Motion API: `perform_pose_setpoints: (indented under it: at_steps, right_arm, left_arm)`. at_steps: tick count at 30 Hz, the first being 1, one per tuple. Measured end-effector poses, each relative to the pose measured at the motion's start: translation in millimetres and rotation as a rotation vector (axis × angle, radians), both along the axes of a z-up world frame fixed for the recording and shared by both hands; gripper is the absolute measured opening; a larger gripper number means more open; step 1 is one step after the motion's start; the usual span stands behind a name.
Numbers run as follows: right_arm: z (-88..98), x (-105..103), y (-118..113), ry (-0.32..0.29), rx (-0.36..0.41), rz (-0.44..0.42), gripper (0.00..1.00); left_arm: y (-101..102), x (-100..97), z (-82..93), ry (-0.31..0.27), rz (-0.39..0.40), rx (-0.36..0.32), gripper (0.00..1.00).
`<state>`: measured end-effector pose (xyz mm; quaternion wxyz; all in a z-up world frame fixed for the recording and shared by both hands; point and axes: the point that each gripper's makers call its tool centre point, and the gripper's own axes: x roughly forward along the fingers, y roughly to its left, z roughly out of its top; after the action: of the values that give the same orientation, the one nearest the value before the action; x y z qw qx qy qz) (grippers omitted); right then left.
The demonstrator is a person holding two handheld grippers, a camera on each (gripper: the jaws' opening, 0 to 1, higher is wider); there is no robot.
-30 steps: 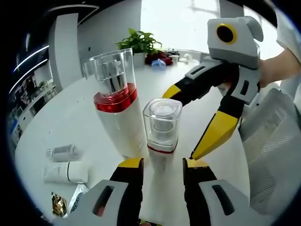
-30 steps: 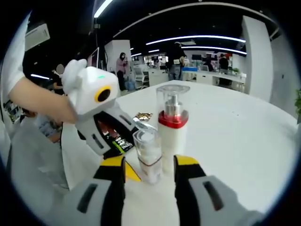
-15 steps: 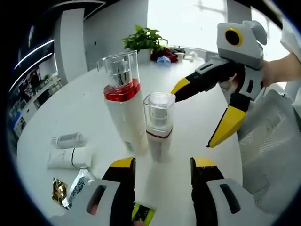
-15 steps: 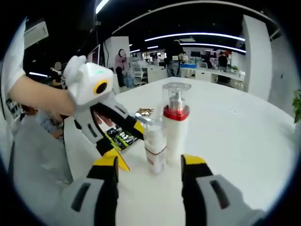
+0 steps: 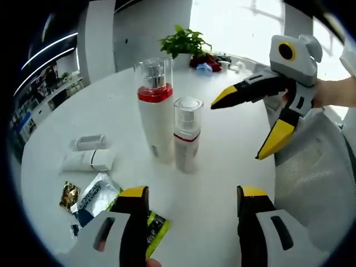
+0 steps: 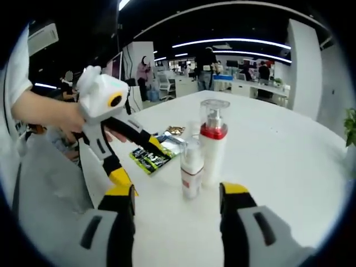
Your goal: Arrange the skincare products in the storage area until every visible bottle or jar stands upright without overlapping.
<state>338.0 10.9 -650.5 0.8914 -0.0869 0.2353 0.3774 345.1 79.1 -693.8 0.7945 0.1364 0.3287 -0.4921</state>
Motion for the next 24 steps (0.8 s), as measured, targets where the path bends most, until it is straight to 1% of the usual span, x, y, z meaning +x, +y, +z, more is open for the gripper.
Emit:
perform_pose_setpoints:
  at_steps: [4, 11, 15, 17, 21, 24]
  right_arm:
    - [3.9, -4, 1, -0.006, -0.002, 0.003, 0.65]
    - [6.4, -17, 1, -0.004, -0.008, 0.010, 0.69]
    - [9.2, -27, 3, 0.016, 0.018, 0.011, 0.72]
    - [10.4, -30, 4, 0.019, 0.020, 0.015, 0.74]
    - [9.6, -38, 5, 0.043, 0.017, 0.022, 0.77]
    - [11.8, -43, 4, 0.039, 0.018, 0.025, 0.78]
  left_arm:
    - [9, -6.0, 2.0, 0.013, 0.037, -0.008, 0.65]
    - [25, -16.1, 7.6, 0.027, 0.099, -0.021, 0.67]
    - [33, -22.6, 11.4, 0.032, 0.135, -0.033, 0.69]
    - [38, -25.9, 11.7, 0.035, 0.152, -0.037, 0.70]
    - [45, -31.4, 12.2, 0.035, 0.187, -0.039, 0.72]
    - [51, -36.7, 12.8, 0.037, 0.215, -0.037, 0.74]
